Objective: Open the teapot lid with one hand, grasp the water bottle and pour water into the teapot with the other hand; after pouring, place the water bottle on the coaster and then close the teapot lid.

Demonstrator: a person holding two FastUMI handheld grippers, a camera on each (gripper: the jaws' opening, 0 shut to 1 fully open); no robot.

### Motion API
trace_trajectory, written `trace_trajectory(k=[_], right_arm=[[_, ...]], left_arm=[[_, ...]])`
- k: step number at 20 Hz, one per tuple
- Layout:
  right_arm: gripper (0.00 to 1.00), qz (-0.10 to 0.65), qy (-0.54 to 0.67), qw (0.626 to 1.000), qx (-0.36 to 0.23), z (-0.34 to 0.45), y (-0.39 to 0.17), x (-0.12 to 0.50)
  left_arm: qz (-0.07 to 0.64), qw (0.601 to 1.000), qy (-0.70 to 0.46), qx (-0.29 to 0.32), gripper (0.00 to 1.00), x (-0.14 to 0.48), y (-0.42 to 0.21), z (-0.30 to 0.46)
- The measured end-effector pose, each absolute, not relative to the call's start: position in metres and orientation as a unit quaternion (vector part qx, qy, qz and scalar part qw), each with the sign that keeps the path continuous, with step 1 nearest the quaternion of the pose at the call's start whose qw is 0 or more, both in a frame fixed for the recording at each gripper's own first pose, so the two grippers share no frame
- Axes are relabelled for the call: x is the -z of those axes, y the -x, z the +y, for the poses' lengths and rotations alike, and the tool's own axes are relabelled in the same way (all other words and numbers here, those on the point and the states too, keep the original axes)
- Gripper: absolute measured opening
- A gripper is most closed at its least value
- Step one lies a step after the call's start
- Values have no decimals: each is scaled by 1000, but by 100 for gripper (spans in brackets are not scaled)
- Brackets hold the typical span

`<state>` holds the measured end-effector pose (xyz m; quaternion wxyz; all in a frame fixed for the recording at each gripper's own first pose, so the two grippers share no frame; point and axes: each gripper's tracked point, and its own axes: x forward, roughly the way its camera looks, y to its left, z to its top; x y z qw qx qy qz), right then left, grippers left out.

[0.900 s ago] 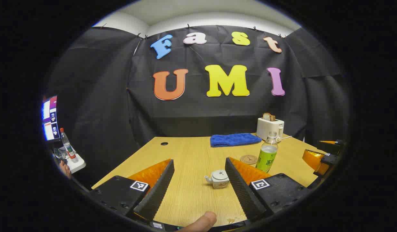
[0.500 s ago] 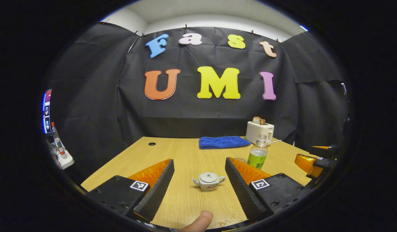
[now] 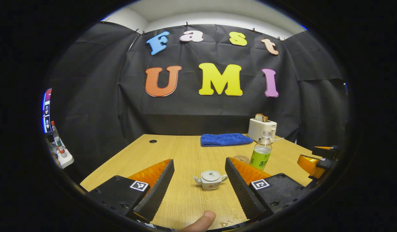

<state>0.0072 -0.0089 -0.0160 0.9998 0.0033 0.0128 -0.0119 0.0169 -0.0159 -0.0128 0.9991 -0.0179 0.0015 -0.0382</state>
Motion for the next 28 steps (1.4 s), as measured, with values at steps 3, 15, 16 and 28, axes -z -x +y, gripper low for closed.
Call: trace_trajectory(k=[3, 15, 16, 28], right_arm=[[95, 12, -5, 1000, 12, -10, -9, 20], [95, 26, -13, 1000, 7, -9, -30, 47], [95, 27, -12, 1000, 6, -7, -30, 48], [95, 17, 7, 1000, -8, 7, -29, 45]], left_arm=[[0, 999, 22, 46, 100, 14, -22, -22], [3, 999, -5, 44, 98, 64, -99, -56], [10, 999, 0, 37, 98, 67, -102, -55], [34, 998, 7, 60, 77, 95, -130, -65]])
